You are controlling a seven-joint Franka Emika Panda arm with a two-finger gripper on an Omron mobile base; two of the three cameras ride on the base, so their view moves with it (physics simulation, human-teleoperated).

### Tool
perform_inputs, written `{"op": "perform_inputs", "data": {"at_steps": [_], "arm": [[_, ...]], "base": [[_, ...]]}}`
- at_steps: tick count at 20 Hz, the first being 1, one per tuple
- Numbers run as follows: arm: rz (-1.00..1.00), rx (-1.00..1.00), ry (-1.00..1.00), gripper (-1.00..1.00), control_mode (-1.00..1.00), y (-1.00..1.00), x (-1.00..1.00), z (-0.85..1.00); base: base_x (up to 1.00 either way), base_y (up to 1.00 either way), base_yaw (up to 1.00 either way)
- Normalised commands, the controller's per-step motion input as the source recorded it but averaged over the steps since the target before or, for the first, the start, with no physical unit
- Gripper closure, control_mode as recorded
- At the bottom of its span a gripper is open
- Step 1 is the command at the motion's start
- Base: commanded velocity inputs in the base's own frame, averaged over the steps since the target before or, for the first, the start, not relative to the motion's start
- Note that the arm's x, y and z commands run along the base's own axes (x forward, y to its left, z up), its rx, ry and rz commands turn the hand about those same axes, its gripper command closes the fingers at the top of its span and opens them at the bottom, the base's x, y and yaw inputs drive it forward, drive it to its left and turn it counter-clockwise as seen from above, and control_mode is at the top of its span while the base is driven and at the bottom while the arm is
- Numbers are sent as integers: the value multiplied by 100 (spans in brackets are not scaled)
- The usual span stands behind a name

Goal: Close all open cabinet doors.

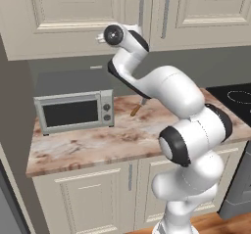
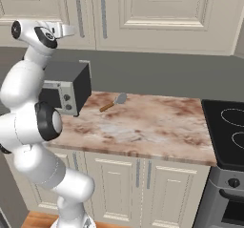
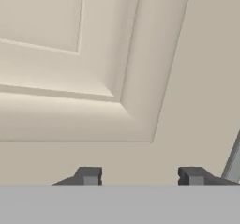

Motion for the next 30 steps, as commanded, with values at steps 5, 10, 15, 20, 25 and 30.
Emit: {"op": "perform_inputs", "data": {"at_steps": [5,10,15,20,25,30], "arm": [[0,9,-1,-100,-100,-1,-2,-18],[0,5,-7,-100,-100,0,-48,-9],[0,5,-4,-100,-100,0,-81,-16],[1,7,-8,-100,-100,0,-100,-19],[3,10,-1,-100,-100,-8,-97,-15],[6,17,0,-100,-100,-49,-100,1]], "base": [[0,0,0],[0,0,0],[0,0,0],[0,0,0],[0,0,0],[0,0,0]]}}
